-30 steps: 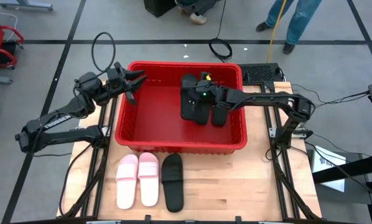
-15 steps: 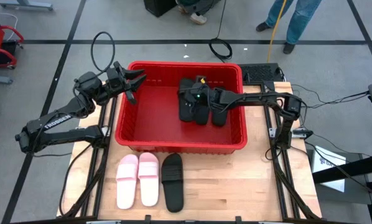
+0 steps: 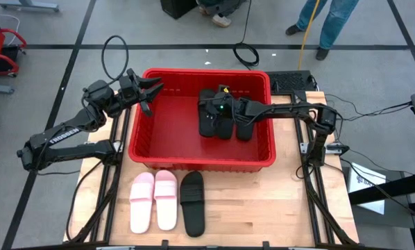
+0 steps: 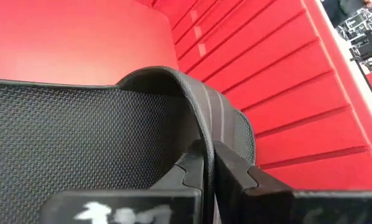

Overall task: Pick and place slides into bin
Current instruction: Put the right black slide into the red bin

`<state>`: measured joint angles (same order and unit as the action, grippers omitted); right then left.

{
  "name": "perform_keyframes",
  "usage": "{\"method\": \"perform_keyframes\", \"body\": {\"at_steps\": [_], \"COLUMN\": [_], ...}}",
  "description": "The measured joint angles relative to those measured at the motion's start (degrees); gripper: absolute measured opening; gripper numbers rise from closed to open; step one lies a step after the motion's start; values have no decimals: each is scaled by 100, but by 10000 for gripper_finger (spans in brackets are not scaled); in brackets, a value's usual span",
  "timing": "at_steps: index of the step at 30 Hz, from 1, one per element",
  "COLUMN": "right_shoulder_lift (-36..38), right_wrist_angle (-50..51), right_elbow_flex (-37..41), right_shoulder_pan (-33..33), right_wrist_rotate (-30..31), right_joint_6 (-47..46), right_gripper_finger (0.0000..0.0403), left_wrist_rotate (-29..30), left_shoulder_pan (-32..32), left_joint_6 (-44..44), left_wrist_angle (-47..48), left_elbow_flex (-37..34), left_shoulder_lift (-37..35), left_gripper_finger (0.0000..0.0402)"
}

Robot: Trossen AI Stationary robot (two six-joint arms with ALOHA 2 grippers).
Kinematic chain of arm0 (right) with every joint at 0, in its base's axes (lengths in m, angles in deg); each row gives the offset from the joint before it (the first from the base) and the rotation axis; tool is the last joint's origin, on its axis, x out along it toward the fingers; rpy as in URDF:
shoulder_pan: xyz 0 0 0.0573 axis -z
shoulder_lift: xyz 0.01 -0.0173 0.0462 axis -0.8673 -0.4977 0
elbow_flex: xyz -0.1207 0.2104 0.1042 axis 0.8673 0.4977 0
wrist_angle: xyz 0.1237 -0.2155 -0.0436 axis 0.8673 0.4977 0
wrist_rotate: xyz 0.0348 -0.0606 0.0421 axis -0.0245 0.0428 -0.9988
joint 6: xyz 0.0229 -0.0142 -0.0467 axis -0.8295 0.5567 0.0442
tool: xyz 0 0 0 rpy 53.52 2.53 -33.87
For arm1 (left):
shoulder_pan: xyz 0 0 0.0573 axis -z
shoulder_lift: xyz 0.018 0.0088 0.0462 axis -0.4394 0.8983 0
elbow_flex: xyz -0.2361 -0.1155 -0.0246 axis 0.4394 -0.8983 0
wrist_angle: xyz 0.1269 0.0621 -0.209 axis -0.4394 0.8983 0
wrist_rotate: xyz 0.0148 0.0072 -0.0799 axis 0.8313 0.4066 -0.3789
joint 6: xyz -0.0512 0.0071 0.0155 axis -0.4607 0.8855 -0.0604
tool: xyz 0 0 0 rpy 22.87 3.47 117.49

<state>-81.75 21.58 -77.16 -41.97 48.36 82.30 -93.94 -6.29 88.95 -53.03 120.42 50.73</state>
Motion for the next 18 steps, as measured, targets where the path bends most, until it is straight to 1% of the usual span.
{"method": "perform_keyframes", "body": {"at_steps": [4, 8, 14, 18], "right_shoulder_lift": [-2, -212, -661, -795], "right_wrist_angle": [0, -83, -278, -313], "right_elbow_flex": [0, -4, 4, 4], "right_shoulder_pan": [94, 169, 172, 211], "right_wrist_rotate": [-12, -273, -277, -251], "right_joint_6": [-23, -108, -12, 66], "right_gripper_finger": [8, 8, 8, 8], "left_wrist_rotate": [0, 2, -7, -24], "left_shoulder_pan": [2, 2, 2, 2], "left_joint_6": [-5, -5, -16, -29], "left_wrist_angle": [15, 46, 46, 49], "left_elbow_flex": [0, 0, 0, 0], "left_shoulder_lift": [0, 0, 0, 0], "left_gripper_finger": [127, 127, 127, 127]}}
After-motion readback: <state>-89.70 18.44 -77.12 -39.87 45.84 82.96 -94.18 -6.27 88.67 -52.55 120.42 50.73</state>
